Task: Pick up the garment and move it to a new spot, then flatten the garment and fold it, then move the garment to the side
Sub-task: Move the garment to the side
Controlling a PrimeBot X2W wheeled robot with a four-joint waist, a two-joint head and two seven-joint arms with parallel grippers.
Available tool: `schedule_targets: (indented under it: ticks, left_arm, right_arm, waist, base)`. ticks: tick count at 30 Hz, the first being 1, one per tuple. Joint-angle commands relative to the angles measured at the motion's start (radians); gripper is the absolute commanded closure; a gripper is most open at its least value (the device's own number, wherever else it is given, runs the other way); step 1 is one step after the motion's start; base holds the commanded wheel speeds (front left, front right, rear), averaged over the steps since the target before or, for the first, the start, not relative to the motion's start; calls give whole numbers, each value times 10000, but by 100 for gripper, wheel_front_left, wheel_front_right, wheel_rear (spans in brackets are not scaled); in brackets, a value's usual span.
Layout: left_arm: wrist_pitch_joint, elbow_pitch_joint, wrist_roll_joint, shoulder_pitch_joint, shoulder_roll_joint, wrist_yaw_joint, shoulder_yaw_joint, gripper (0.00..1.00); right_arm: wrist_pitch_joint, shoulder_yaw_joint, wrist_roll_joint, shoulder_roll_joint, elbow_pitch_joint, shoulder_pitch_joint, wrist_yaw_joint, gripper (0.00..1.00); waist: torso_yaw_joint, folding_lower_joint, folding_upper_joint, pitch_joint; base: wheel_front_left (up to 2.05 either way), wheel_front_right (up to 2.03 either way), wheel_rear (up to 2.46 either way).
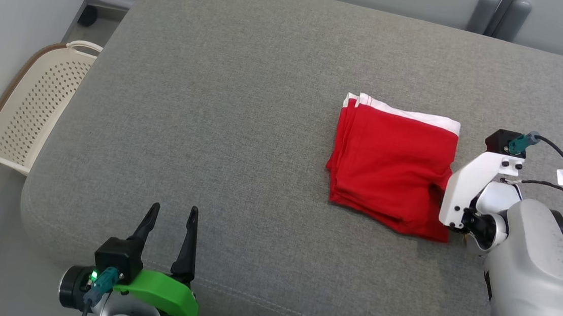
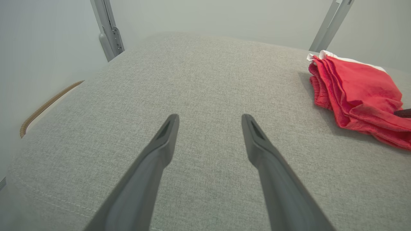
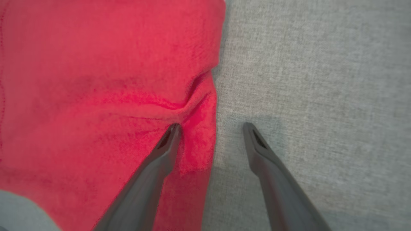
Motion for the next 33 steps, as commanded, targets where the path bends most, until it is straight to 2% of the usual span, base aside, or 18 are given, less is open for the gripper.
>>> schedule_targets:
  ticks: [1,3,4,5,6,7,8,15,20,25,33]
  left_arm:
    - [-69,53,-34,-166,-14,-46,-24,0]
    - [-74,96,-47,-230,-13,-59,-31,0]
    - [-82,122,-52,-248,-14,-61,-33,0]
    - [-78,142,-57,-254,-19,-62,-39,0]
    - [-77,161,-63,-260,-19,-55,-43,0]
    - [-85,178,-67,-270,-22,-47,-47,0]
    - [-91,194,-68,-277,-23,-49,-52,0]
    - [-122,282,-122,-254,-16,9,-28,0]
    - [-157,256,-123,-77,42,46,3,0]
    - [-160,187,-138,67,106,95,-8,0]
    - [-116,58,-153,221,212,161,-41,0]
  right_arm:
    - [-8,6,304,13,227,91,-5,0]
    - [-21,89,643,37,509,38,-2,0]
    - [-22,140,816,61,648,12,-1,10]
    - [-51,196,986,75,791,-4,-1,39]
    - [-101,245,1073,82,920,-19,-1,59]
    - [-129,273,1099,85,1030,-51,1,89]
    - [-169,294,1136,87,1146,-87,1,100]
    - [-664,506,979,32,1579,-458,-4,100]
    - [-821,747,724,8,1609,-651,-4,100]
    - [-601,1074,330,-75,1293,-724,-4,100]
    - [70,1989,171,-601,558,-498,-4,100]
  waist:
    - [55,0,0,43]
    - [94,0,0,66]
    - [109,0,0,72]
    - [123,0,0,75]
    - [134,0,0,79]
    - [146,0,0,78]
    - [160,0,0,72]
    - [121,0,0,-35]
    - [-191,0,0,-270]
    - [-769,0,0,-593]
    - [-1829,0,0,-936]
  base:
    - [0,0,0]
    - [0,0,0]
    - [0,0,0]
    - [0,0,0]
    - [0,0,0]
    - [0,0,0]
    - [0,0,0]
    - [0,0,0]
    - [0,0,0]
    - [0,0,0]
    - [0,0,0]
